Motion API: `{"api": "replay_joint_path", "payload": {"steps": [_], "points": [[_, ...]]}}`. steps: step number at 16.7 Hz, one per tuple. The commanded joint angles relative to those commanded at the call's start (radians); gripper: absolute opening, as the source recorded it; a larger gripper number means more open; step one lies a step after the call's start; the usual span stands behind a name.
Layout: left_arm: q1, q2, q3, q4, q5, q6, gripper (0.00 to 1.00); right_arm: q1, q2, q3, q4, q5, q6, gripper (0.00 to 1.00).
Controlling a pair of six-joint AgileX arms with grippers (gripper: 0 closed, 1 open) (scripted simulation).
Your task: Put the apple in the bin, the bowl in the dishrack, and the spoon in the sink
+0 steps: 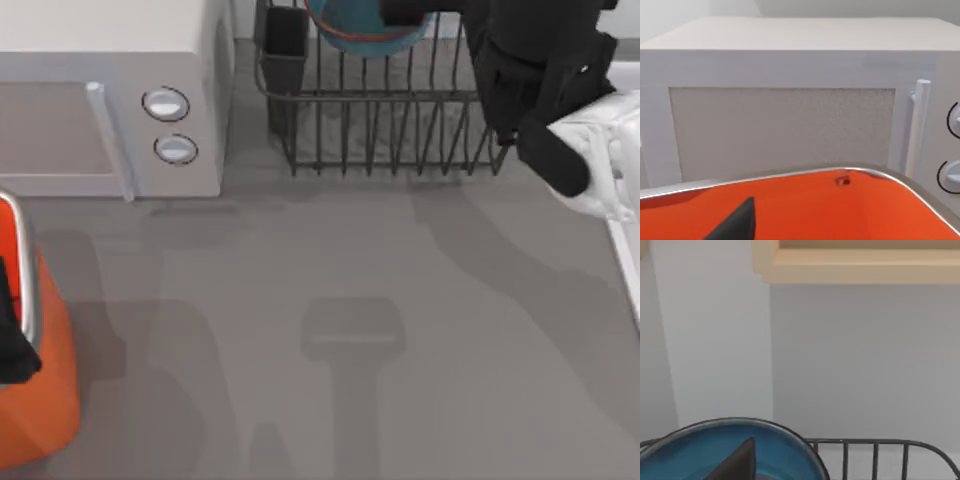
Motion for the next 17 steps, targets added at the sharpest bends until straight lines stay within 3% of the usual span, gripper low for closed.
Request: {"api": "replay_joint_path", "payload": {"steps": [12,17], "points": [[0.000,0.000,0.000,0.000,0.000,0.000,1.00,-0.363,-1.302,-0.799,-0.436,-0.377,-0.035,1.00],[0.000,0.000,0.000,0.000,0.000,0.000,1.00,-0.495,-1.674,-1.064,-0.569,-0.517,-0.030,1.00]]}}
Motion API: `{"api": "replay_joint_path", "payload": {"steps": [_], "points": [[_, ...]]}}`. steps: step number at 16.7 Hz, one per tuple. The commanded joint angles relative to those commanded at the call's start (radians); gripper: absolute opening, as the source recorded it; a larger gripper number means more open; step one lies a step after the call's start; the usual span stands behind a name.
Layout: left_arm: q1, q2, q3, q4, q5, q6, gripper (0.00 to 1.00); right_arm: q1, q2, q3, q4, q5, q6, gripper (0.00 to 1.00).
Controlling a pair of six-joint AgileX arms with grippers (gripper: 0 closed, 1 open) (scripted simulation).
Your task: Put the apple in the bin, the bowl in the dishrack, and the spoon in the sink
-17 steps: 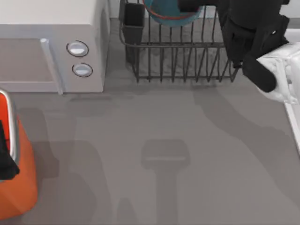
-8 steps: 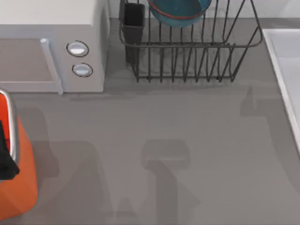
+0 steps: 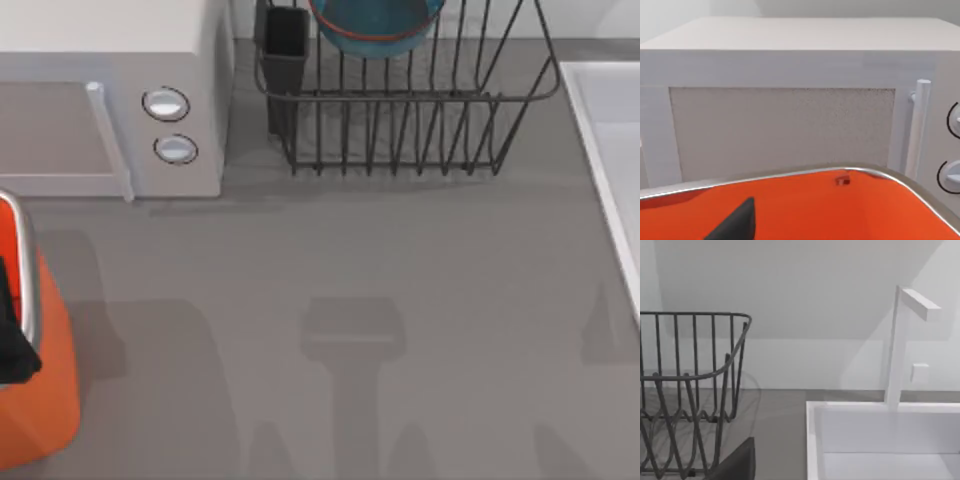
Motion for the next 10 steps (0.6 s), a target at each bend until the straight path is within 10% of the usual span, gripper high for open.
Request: {"api": "replay_joint_path", "payload": {"steps": [10], "points": [[0.000,0.000,0.000,0.000,0.000,0.000,1.00,-0.046,-0.108,-0.085,-0.042,-0.050,0.008,1.00]]}}
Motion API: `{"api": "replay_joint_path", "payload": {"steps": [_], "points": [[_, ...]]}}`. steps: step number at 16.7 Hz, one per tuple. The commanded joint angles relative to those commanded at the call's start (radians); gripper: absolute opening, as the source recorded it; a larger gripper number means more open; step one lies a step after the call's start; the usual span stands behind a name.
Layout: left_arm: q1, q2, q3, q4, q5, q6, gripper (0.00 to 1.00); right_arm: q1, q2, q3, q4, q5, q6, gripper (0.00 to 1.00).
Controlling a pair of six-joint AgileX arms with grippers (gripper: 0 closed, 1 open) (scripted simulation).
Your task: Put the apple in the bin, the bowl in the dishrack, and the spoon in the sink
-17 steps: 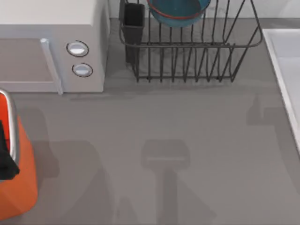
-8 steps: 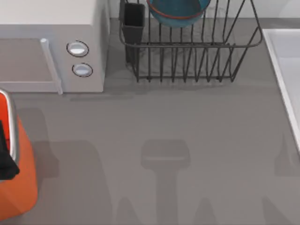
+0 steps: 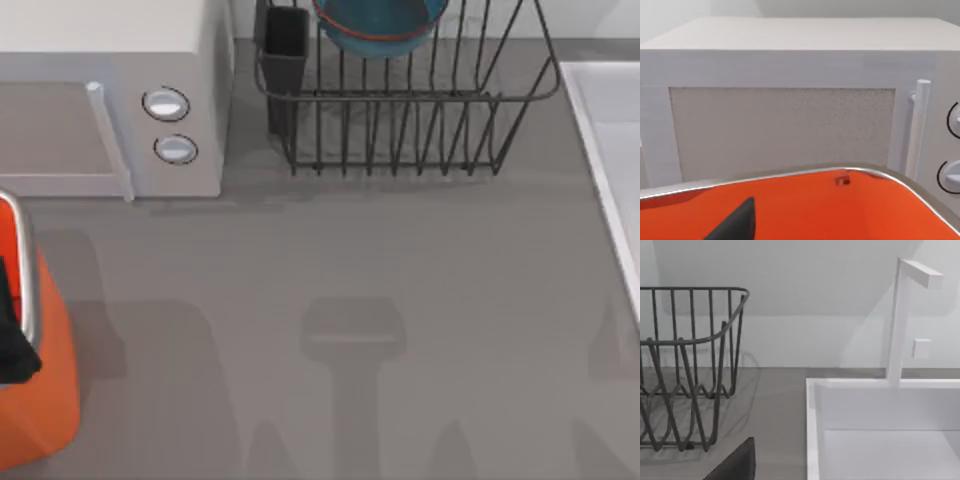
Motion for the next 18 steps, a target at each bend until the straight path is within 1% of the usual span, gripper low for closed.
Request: {"api": "replay_joint_path", "payload": {"steps": [2,5,7,14,18], "points": [[0.000,0.000,0.000,0.000,0.000,0.000,1.00,-0.008,0.033,0.029,-0.033,-0.001,0.015,1.00],[0.000,0.000,0.000,0.000,0.000,0.000,1.00,-0.037,0.162,0.126,-0.157,-0.002,0.066,1.00],[0.000,0.000,0.000,0.000,0.000,0.000,1.00,-0.064,0.300,0.214,-0.279,-0.001,0.111,1.00],[0.000,0.000,0.000,0.000,0.000,0.000,1.00,-0.170,0.904,0.548,-0.772,0.009,0.279,1.00],[0.000,0.000,0.000,0.000,0.000,0.000,1.00,-0.216,1.144,0.702,-0.979,0.007,0.358,1.00]]}}
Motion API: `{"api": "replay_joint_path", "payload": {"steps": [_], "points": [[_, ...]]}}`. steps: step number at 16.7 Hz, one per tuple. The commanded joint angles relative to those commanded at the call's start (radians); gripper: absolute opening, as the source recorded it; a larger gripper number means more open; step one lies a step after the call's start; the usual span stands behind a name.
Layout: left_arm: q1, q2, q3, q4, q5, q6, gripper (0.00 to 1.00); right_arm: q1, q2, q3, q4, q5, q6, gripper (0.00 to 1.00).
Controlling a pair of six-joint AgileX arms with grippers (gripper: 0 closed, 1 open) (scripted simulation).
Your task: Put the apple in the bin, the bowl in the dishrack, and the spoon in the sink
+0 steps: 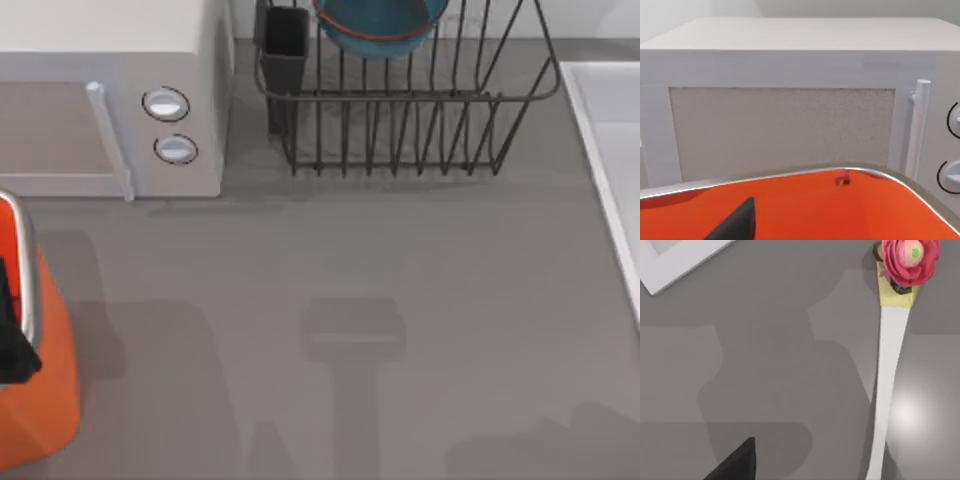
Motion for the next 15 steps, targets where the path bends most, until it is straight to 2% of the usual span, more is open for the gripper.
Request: {"api": "replay_joint_path", "payload": {"steps": [4,10,15], "points": [[0.000,0.000,0.000,0.000,0.000,0.000,1.00,-0.023,0.118,0.082,-0.103,-0.005,0.040,1.00],[0.000,0.000,0.000,0.000,0.000,0.000,1.00,-0.020,0.120,0.080,-0.102,-0.006,0.041,1.00],[0.000,0.000,0.000,0.000,0.000,0.000,1.00,-0.022,0.197,-0.009,0.063,-0.006,0.045,1.00]]}}
